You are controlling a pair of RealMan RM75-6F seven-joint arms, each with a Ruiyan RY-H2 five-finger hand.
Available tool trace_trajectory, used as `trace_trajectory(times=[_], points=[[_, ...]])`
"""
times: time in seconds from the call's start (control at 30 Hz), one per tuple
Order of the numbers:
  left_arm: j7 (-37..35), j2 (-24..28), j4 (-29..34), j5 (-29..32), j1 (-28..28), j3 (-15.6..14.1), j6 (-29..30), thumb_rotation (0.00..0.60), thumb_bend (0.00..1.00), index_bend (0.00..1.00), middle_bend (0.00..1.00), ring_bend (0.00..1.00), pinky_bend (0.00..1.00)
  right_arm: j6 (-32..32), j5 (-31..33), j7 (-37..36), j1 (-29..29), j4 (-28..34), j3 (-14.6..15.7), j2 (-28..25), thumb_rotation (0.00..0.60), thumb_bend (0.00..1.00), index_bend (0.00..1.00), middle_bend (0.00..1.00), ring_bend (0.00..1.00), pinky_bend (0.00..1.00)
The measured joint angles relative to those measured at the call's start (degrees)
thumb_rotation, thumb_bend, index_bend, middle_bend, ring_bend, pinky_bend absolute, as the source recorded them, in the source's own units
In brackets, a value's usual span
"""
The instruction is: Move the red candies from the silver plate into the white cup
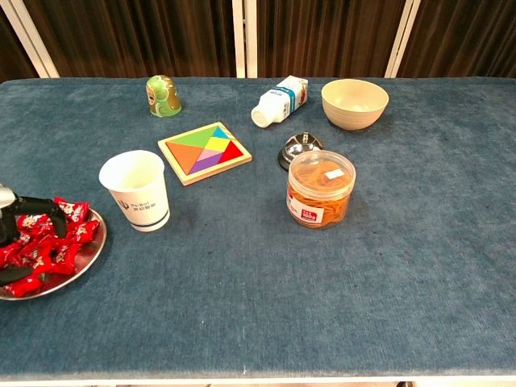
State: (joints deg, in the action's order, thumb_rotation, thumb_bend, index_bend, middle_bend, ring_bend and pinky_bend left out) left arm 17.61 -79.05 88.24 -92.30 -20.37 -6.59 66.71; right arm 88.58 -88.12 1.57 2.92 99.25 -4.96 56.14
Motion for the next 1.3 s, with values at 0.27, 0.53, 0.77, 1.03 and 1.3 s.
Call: trace_trajectory(times=[0.27,0.53,0.77,1.03,1.3], points=[[0.96,-0.31,-0.31,0.41,-0.40,0.20,-0.99,0.600,0.25,0.41,0.95,0.92,0.83,0.13,0.16,-0.17,-0.14,-0.19,0.05,0.04,0.600,0.16,0.00,0.12,0.00,0.10],[0.98,-0.73,-1.37,1.23,-0.76,0.39,-2.20,0.600,0.30,0.46,0.95,0.92,0.83,0.07,0.26,-0.13,-0.12,-0.10,0.08,0.11,0.600,0.16,0.00,0.12,0.00,0.10],[-1.21,-1.43,-2.31,1.12,-1.10,0.29,-2.80,0.600,0.41,0.54,0.96,0.93,0.83,-0.13,0.45,-0.21,-0.12,-0.12,0.15,0.21,0.600,0.16,0.00,0.12,0.00,0.10],[-4.45,-1.30,-2.08,0.34,-1.37,0.41,-2.07,0.600,0.44,0.58,0.96,0.93,0.83,0.13,0.56,-0.59,-0.23,-0.21,0.05,0.14,0.600,0.16,0.00,0.12,0.00,0.10],[-6.62,2.74,3.04,-1.63,-1.07,2.34,4.02,0.600,0.43,0.58,0.96,0.93,0.83,0.46,0.39,-0.90,-0.34,-0.39,0.05,0.15,0.600,0.16,0.00,0.12,0.00,0.10]])
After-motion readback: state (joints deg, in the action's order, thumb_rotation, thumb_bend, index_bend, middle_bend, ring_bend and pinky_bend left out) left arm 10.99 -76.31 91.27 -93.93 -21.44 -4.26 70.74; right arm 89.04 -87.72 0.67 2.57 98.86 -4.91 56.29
